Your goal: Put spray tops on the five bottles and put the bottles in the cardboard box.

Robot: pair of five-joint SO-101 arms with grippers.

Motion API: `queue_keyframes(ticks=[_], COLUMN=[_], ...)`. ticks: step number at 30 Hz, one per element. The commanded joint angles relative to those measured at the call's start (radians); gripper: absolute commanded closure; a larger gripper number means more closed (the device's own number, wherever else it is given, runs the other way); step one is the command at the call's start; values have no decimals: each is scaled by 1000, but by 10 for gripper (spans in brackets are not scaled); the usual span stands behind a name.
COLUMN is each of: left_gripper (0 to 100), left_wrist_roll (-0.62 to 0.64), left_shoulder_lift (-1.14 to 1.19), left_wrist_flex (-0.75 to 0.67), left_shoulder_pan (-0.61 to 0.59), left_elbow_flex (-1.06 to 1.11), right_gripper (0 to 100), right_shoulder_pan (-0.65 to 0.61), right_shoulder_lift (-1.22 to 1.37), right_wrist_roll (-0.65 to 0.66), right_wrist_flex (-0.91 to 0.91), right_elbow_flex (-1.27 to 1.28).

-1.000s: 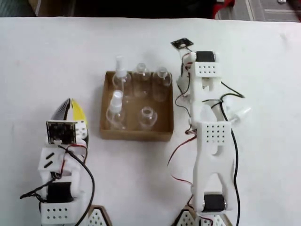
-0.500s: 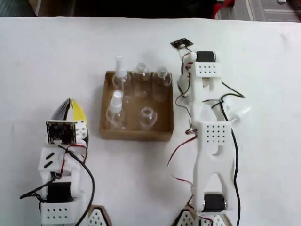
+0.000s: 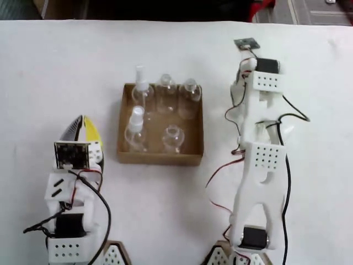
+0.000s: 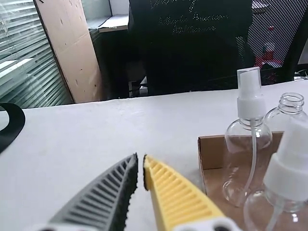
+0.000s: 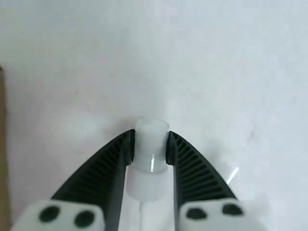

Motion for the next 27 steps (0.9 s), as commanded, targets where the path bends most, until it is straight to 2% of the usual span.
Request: queue_keyframes(ticks=[1,27], left_gripper=[976,976], left_wrist_roll=[-8,-8], left_shoulder_lift=[-8,-8], left_wrist_flex=[-15,-14], left_shoulder_pan=[10,8], left_elbow_flex=[-3,-3], right_gripper=[983,983], right_shoulder_pan=[1,-8], right_shoulder_lift=[-19,-18], right_wrist_roll=[-46,-46], right_wrist_flex=[19,25], right_elbow_flex=[-46,-46])
